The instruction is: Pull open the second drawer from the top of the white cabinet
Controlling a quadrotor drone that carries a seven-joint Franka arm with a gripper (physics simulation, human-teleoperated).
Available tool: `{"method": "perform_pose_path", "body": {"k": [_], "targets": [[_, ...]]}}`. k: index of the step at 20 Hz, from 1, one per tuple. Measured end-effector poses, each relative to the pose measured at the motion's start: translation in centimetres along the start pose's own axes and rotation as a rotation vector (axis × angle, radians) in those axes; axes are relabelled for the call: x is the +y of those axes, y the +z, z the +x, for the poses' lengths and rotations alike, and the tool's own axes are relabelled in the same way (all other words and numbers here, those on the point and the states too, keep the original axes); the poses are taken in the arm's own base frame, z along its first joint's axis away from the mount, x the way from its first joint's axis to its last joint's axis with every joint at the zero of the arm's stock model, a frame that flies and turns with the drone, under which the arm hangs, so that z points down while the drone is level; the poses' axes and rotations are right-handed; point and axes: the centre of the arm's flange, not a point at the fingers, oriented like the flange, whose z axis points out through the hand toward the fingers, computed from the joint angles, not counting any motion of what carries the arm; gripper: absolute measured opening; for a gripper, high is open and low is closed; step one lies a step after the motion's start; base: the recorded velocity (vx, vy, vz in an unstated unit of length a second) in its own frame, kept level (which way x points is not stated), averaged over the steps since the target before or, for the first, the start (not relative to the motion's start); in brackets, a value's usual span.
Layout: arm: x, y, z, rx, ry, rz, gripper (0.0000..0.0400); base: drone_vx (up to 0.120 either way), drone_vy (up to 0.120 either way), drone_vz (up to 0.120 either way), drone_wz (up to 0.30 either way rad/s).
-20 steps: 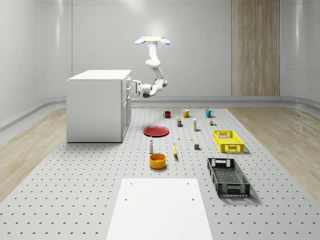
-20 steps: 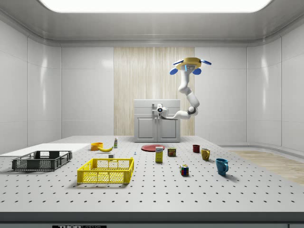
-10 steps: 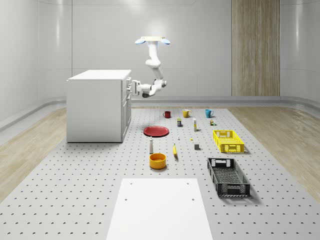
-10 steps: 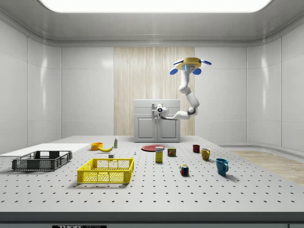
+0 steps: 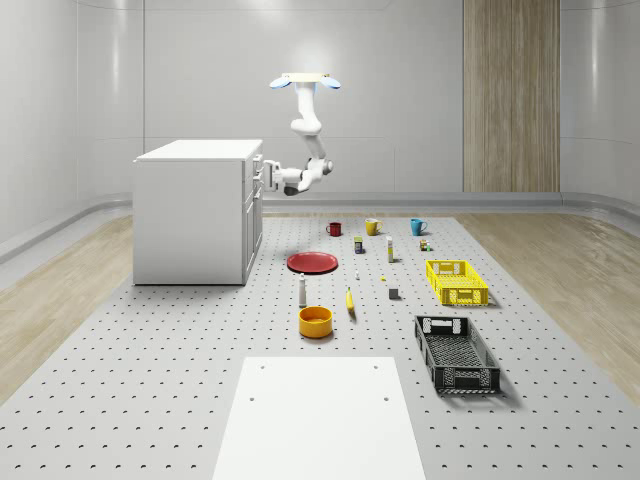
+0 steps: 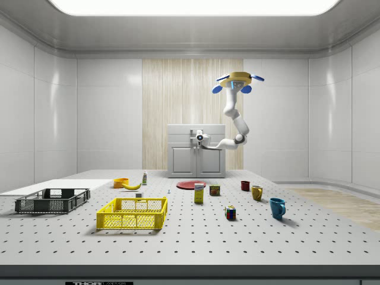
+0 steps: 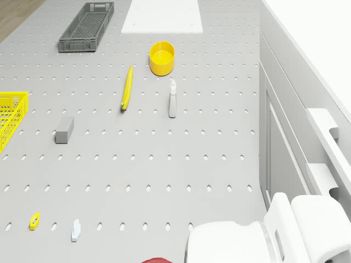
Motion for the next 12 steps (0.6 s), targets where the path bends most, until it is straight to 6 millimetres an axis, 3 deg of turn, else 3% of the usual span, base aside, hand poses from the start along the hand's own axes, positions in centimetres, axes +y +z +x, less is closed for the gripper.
{"method": "perform_pose_path", "body": {"k": [2, 4, 5, 12], "targets": [[0.0, 0.01, 0.0, 0.0, 0.002, 0.0, 0.0134, 0.0, 0.0, 0.0, 0.0], [-0.08, -0.01, -0.15, 0.005, 0.011, -0.006, 0.0143, 0.0, 0.0, 0.0, 0.0], [-0.23, -0.05, -0.41, 0.009, 0.037, -0.012, 0.0169, 0.0, 0.0, 0.0, 0.0], [-0.08, -0.78, -0.15, 0.008, 0.021, -0.011, 0.014, 0.0, 0.0, 0.0, 0.0]]}}
